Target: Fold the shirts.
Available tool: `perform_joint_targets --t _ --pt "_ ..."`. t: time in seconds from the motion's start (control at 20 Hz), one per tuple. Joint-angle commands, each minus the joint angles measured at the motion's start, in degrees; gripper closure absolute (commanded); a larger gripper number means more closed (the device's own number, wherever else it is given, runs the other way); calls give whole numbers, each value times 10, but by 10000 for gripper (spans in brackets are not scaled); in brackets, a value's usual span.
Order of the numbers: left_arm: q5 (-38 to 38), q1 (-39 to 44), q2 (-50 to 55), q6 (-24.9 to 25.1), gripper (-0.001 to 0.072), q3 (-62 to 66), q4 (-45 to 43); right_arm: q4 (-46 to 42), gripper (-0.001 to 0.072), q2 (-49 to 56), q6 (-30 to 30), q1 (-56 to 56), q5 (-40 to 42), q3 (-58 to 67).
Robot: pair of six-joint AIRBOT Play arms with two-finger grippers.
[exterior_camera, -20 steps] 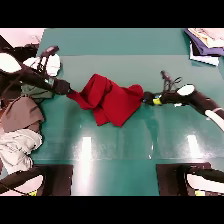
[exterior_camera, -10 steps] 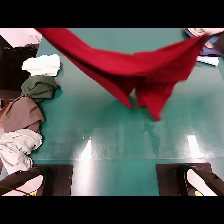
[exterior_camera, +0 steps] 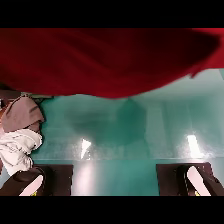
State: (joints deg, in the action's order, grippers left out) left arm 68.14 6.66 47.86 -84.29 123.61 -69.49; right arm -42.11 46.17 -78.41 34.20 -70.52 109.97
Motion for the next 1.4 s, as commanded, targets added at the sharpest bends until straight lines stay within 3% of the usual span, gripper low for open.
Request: perform_joint_targets --t 0.0,0.2,0.4,0.6,0.75,1.05,1.2,1.35 --pt "-3 0 -38 -25 684 2 -4 -1 704 17 -43 59 -55 105" --pt "43 0 -1 -30 684 -45 -48 1 705 107 -111 93 -189 187" --pt "101 0 85 -27 684 -203 -51 -12 705 170 -137 19 -243 49" --pt "103 0 214 -10 683 -302 -51 -201 705 262 -137 -140 -241 -110" --pt "61 0 320 7 683 -318 -53 -257 705 337 -136 -209 -150 -160" --pt "-186 0 424 23 683 -318 -56 -254 704 441 -137 -239 124 -165" --pt "-265 0 430 23 683 -318 -79 -256 705 461 -136 -238 185 -165" --pt "-265 0 440 22 683 -318 -126 -263 704 467 -99 -235 202 -165"
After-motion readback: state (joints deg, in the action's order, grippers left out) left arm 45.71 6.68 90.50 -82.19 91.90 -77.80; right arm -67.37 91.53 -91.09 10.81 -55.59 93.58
